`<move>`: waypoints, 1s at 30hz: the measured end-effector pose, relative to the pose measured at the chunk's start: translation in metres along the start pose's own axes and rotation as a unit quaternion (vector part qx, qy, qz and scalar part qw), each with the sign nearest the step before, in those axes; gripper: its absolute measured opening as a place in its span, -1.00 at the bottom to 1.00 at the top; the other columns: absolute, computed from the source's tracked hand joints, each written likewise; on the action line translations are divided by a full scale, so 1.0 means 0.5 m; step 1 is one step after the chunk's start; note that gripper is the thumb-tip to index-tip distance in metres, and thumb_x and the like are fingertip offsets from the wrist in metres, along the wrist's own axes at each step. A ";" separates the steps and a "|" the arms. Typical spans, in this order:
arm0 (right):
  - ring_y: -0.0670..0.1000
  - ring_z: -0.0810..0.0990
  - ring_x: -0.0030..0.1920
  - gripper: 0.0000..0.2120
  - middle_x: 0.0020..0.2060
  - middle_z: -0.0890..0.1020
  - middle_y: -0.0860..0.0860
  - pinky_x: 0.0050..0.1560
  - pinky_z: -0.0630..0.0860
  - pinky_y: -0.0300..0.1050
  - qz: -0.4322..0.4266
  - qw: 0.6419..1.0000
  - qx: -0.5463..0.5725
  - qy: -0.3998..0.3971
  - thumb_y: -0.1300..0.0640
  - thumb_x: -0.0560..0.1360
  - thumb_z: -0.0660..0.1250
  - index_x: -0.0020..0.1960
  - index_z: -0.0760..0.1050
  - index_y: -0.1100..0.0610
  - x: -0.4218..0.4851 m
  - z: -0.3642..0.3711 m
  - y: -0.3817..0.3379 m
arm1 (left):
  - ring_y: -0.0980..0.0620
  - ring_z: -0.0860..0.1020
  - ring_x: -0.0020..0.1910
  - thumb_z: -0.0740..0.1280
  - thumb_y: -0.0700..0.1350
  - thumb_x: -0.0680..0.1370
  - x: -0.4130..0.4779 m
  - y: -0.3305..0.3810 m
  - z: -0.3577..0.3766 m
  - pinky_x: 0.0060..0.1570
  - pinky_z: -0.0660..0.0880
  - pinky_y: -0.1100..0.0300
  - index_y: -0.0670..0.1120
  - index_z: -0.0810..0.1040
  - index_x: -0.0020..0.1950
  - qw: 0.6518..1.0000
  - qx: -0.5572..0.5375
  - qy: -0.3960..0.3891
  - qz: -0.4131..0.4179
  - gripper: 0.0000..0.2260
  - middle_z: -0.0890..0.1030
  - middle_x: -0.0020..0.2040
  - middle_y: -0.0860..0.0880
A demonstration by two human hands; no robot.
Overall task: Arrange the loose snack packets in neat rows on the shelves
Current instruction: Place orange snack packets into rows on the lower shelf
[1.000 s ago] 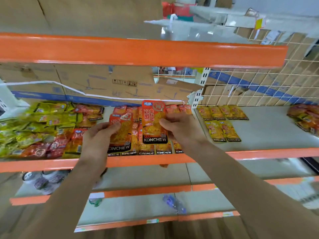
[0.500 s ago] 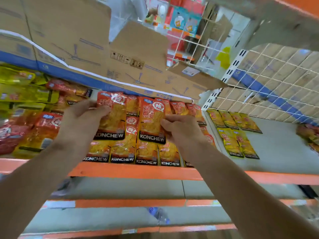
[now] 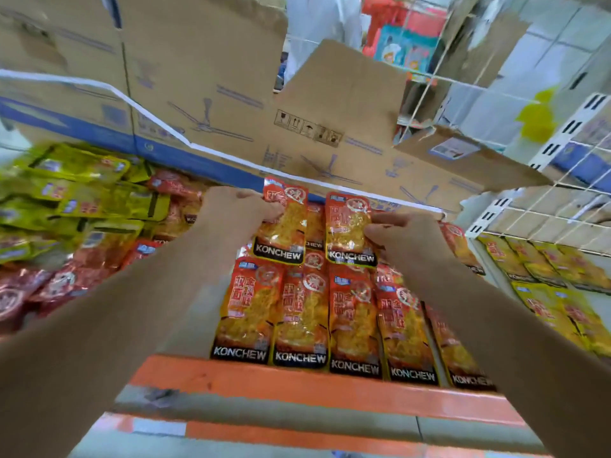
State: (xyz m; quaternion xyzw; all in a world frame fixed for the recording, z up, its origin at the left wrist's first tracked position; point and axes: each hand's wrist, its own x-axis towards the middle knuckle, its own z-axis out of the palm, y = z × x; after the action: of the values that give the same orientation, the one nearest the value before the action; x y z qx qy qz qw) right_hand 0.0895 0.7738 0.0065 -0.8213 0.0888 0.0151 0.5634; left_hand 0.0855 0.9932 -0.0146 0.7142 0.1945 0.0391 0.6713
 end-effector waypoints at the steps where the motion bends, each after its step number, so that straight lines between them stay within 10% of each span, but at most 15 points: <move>1: -0.05 0.63 -0.29 -0.83 -0.22 0.66 0.02 -0.31 0.54 -0.26 -0.004 1.000 -0.003 0.008 0.28 0.49 0.43 0.04 0.61 0.09 0.012 0.005 -0.003 | -0.15 0.71 -0.13 0.59 -0.07 0.22 0.010 -0.002 0.005 0.05 0.63 -0.15 -0.07 0.73 -0.18 1.000 0.019 -0.003 0.011 -0.78 0.73 -0.18 -0.10; 6: 0.07 0.66 -0.18 -0.88 -0.16 0.69 0.08 -0.08 0.61 -0.01 -0.021 0.996 -0.062 0.063 0.22 0.43 0.45 -0.11 0.60 0.02 0.079 0.030 0.003 | -0.16 0.70 -0.15 0.61 -0.02 0.32 0.058 -0.002 0.036 -0.03 0.65 -0.17 -0.05 0.69 -0.30 0.993 0.087 -0.001 0.079 -0.84 0.72 -0.22 -0.12; 18: -0.11 0.50 -0.37 -0.68 -0.01 0.59 0.06 -0.62 0.28 -0.42 -0.103 0.966 -0.226 0.073 0.23 0.52 0.32 0.22 0.56 -0.05 0.124 0.038 0.039 | -0.04 0.64 -0.14 0.55 -0.02 0.45 0.112 -0.013 0.075 -0.07 0.58 0.06 -0.14 0.72 -0.11 0.946 0.268 0.004 0.183 -0.81 0.69 -0.14 -0.15; 25: 0.03 0.55 -0.29 -0.76 -0.16 0.63 0.09 -0.39 0.40 -0.23 -0.168 0.937 -0.300 0.058 0.31 0.49 0.25 0.03 0.63 0.11 0.132 0.042 0.056 | 0.00 0.53 -0.29 0.50 0.03 0.48 0.123 -0.023 0.089 -0.33 0.48 0.13 -0.23 0.66 -0.16 0.905 0.358 0.006 0.230 -0.70 0.63 -0.19 -0.20; 30: 0.15 0.42 0.29 -0.72 0.18 0.53 0.11 0.27 0.46 0.00 -0.196 0.914 -0.351 0.057 0.18 0.54 0.26 0.20 0.61 0.06 0.123 0.041 0.061 | -0.07 0.54 -0.08 0.44 0.17 0.49 0.123 -0.028 0.079 -0.15 0.51 0.07 -0.11 0.55 -0.05 0.875 0.402 0.008 0.270 -0.65 0.54 -0.03 -0.08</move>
State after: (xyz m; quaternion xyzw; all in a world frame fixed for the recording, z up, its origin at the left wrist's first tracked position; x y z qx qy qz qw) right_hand 0.1466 0.7740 -0.0368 -0.9667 -0.0527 -0.1120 0.2242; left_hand 0.1513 0.9762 -0.0446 0.9468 -0.0014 0.1432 0.2882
